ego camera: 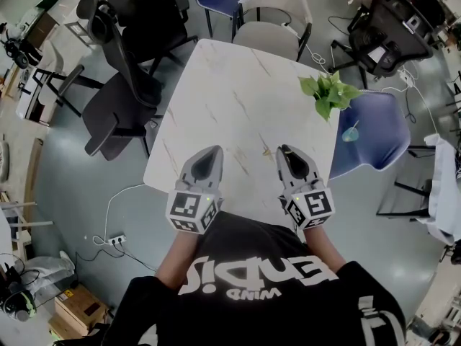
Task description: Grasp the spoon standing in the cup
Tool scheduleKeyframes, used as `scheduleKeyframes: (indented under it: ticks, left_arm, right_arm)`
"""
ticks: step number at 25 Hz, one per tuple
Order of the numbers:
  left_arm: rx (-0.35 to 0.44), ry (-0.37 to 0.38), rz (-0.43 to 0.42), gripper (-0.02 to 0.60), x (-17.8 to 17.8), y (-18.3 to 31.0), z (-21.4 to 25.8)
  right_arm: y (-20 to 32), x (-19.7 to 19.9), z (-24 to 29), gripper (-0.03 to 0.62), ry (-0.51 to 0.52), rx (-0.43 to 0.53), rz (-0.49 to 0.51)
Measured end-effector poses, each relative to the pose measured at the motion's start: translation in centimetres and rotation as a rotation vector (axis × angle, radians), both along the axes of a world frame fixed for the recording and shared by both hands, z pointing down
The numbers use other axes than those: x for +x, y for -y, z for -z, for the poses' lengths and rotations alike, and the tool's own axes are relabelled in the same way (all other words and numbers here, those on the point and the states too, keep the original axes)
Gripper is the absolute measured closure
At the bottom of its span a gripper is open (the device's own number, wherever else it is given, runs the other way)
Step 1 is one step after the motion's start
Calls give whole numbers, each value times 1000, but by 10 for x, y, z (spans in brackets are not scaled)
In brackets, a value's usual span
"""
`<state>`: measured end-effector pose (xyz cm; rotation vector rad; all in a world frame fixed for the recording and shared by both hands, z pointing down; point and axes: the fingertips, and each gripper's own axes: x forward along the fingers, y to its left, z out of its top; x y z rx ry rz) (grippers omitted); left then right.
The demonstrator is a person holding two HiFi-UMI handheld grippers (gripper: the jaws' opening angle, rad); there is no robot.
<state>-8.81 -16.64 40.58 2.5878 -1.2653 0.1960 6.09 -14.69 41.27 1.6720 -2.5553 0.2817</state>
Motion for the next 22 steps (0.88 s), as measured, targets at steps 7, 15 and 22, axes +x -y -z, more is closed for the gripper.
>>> scheduleKeyframes:
  ticks: [7, 15, 22]
  left_arm:
    - [-4, 0, 0, 568, 1, 2, -3]
    - [-12, -2, -5, 568, 1, 7, -5]
    - [-16, -3, -11, 568, 4, 13, -8]
  right_arm:
    - [2, 2, -3, 556, 4, -5, -7]
    - [6, 3, -4, 556, 10, -12, -14]
    - [11, 7, -6, 556, 15, -17, -22]
